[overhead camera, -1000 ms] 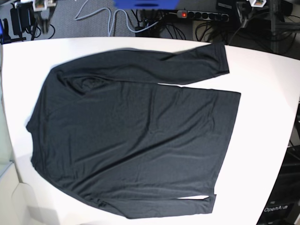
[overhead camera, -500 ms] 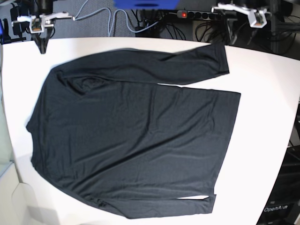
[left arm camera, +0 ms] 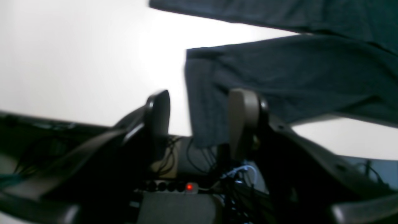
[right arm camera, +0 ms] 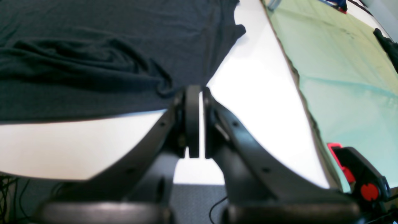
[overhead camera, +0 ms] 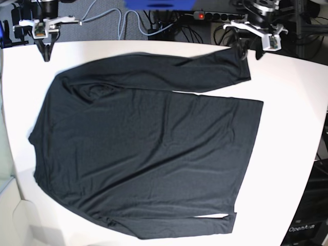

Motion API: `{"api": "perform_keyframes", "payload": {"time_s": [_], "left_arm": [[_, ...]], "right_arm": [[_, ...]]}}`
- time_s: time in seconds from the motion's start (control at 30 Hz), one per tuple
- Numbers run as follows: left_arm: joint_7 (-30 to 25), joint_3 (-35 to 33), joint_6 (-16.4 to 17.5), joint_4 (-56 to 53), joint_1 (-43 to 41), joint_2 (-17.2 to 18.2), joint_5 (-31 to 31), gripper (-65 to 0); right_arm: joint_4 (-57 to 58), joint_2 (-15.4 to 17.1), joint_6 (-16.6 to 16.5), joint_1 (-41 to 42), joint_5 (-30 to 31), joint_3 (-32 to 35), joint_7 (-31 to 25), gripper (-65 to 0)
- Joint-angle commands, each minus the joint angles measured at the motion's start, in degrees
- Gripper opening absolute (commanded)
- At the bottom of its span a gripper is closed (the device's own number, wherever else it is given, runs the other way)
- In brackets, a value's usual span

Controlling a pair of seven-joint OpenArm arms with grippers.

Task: Fold the T-shirt properly
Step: 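Lower the left gripper toward the shirt's sleeve cuff corner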

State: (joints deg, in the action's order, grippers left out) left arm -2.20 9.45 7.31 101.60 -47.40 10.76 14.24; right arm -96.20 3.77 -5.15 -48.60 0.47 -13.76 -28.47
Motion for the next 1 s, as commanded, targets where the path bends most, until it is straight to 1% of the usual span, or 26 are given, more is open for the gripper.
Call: {"api": "perform_keyframes", "payload": {"time_s": [0.0, 0.13, 0.2, 0.33, 0.7, 0.87, 0.97], "left_arm": [[-0.57, 0.00, -0.15, 0.16, -0.30, 0.27, 0.40, -35.8], [0.66, -0.53, -0.15, -2.22, 1.64, 0.09, 0.49, -35.8], [0.92, -0.27, -0.15, -3.01, 2.08, -1.14, 0.40, -35.8], [0.92, -0.44, -0.15, -4.59, 2.34, -1.67, 0.40, -35.8], [1.01, -0.53, -0.15, -9.60, 4.89, -1.75, 0.49, -35.8], [1.01, -1.23, -0.15, -10.22, 4.98, -1.75, 0.49, -35.8], [1.01, -2.38, -0.15, -10.22, 4.98, -1.75, 0.49, -38.3]], "right_arm": [[-0.72, 0.41, -0.26, -0.68, 0.45, -0.35, -1.55, -64.7], [-0.63, 0.41, -0.26, -0.68, 0.45, -0.35, -1.47, -64.7], [-0.63, 0.58, -0.26, -0.68, 0.45, -0.35, -1.47, -64.7], [-0.63, 0.67, -0.26, -0.68, 0.45, -0.35, -1.47, -64.7], [-0.63, 0.76, -0.26, -0.59, 0.37, -0.35, -1.47, -64.7], [-0.63, 0.76, -0.26, -0.59, 0.28, -0.35, -1.47, -64.7], [-0.63, 0.76, -0.26, -0.59, 0.28, -0.35, -1.47, -64.7]]}}
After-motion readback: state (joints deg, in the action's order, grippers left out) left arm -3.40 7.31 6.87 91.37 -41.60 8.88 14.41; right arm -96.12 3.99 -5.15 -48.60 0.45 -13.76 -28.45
